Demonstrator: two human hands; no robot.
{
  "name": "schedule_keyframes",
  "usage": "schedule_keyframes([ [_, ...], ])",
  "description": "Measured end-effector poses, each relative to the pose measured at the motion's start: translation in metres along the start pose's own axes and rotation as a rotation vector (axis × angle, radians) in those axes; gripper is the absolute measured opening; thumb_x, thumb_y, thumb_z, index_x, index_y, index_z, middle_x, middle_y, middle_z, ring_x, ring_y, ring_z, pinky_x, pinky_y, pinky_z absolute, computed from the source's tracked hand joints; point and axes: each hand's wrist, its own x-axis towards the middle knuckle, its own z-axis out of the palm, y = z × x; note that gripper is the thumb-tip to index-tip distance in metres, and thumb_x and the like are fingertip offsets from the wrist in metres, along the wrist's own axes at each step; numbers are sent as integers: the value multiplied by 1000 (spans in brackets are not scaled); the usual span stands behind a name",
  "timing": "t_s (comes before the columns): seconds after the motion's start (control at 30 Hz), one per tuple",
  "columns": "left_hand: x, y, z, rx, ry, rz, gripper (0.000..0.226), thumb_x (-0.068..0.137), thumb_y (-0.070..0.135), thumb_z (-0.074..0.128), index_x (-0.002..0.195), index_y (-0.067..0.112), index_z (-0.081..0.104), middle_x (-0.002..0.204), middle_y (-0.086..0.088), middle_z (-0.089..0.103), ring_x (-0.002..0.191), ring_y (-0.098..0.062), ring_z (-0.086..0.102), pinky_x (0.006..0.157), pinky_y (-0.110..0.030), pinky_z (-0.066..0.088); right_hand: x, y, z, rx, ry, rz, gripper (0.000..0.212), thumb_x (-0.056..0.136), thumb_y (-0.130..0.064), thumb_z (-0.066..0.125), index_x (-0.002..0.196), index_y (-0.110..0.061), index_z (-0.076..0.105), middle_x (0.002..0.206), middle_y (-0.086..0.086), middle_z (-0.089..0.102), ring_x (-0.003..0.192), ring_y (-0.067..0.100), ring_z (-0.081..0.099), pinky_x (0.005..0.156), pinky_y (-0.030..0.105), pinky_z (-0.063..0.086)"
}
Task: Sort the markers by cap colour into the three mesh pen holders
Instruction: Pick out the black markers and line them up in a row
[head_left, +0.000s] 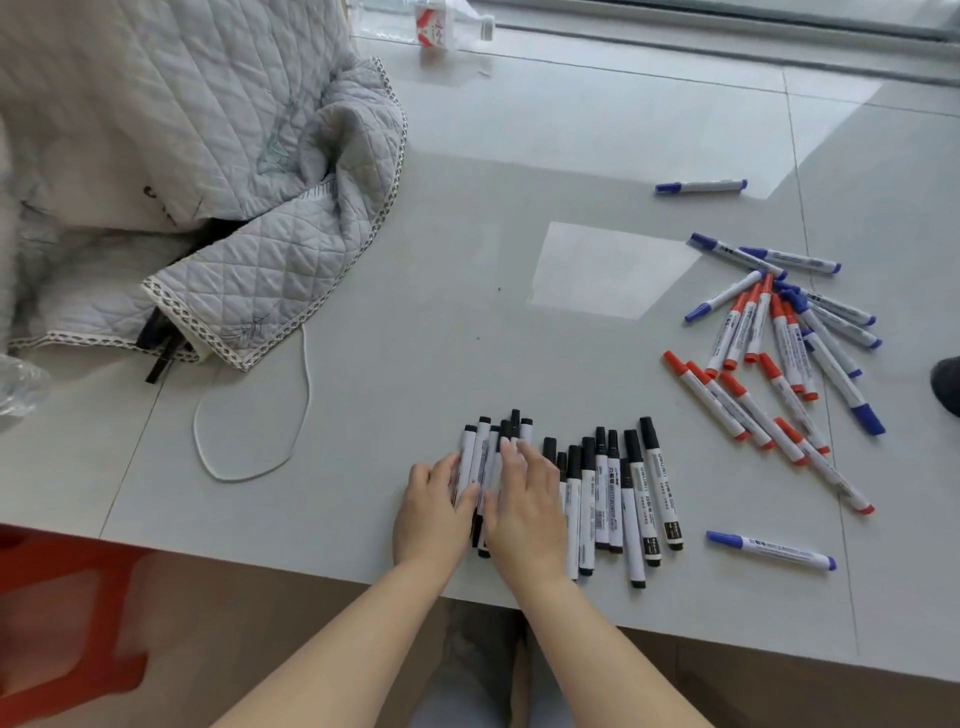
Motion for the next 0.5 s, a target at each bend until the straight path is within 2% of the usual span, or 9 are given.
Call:
schedule_keyframes([
  [0.03, 0, -1, 0, 1, -12, 0, 44, 90, 32, 52, 133, 28, 44, 116, 5, 44, 101, -11, 56, 82, -27, 45, 1, 3, 2, -120, 2, -42, 56, 77, -20, 72, 128, -5, 53, 129, 16, 55, 118, 33, 54, 97, 46, 47],
  [0.07, 1, -2, -1, 2, -24, 1, 44, 90, 32, 52, 133, 29, 43, 116, 4, 44, 100, -12, 57, 85, -29, 47, 0, 5, 2, -176, -50, -53, 57, 82, -26, 67, 133, -8, 48, 138, 13, 49, 128, 30, 45, 105, 47, 38],
  [0.1, 1, -3, -2, -1, -35, 3, 45, 90, 32, 52, 134, 30, 43, 117, 3, 45, 101, -12, 57, 87, -32, 47, 0, 8, 4, -190, -104, -53, 59, 90, -32, 55, 142, -12, 34, 149, 8, 32, 139, 27, 26, 114, 45, 20],
  [0.17, 1, -5, -3, -5, -43, 7, 45, 90, 32, 52, 135, 29, 42, 117, 2, 46, 100, -13, 58, 89, -34, 48, 1, 20, 12, -192, -221, -36, 59, 98, -40, 28, 146, -21, -1, 155, -3, -8, 140, 19, -17, 115, 35, -12],
  [0.23, 1, -5, -5, 17, -47, 13, 45, 90, 33, 51, 134, 31, 42, 114, 4, 45, 97, -12, 59, 86, -34, 49, 0, 26, 18, -268, -252, -47, 57, 99, -43, 16, 139, -24, -19, 150, -7, -26, 133, 17, -33, 111, 34, -22],
  [0.33, 0, -4, -7, 69, -38, -13, 48, 90, 36, 50, 136, 28, 39, 119, 3, 44, 104, -13, 56, 87, -32, 47, 0, 25, 15, -269, -271, -35, 55, 99, -42, 14, 138, -26, -19, 149, -7, -28, 131, 15, -36, 110, 33, -23],
  [0.4, -2, -2, -8, 112, 4, -32, 50, 91, 36, 49, 138, 21, 38, 126, 0, 42, 114, -16, 49, 93, -32, 43, -2, 26, 9, -228, -250, -28, 56, 99, -41, 18, 144, -25, -10, 152, -6, -20, 134, 14, -31, 111, 31, -21],
  [0.43, -3, 1, -9, 121, 43, -30, 48, 91, 34, 50, 136, 19, 40, 126, -1, 43, 117, -17, 45, 94, -31, 41, -3, 27, 3, -200, -221, -21, 56, 99, -40, 23, 147, -23, 1, 155, -5, -12, 138, 14, -24, 113, 31, -17],
  [0.5, -8, 13, -10, 102, 120, 5, 39, 90, 27, 51, 128, 19, 46, 121, -1, 46, 115, -17, 42, 89, -28, 39, -8, 31, -14, -152, -120, 3, 52, 96, -33, 38, 144, -17, 28, 156, 2, 16, 145, 19, 3, 116, 34, -2],
])
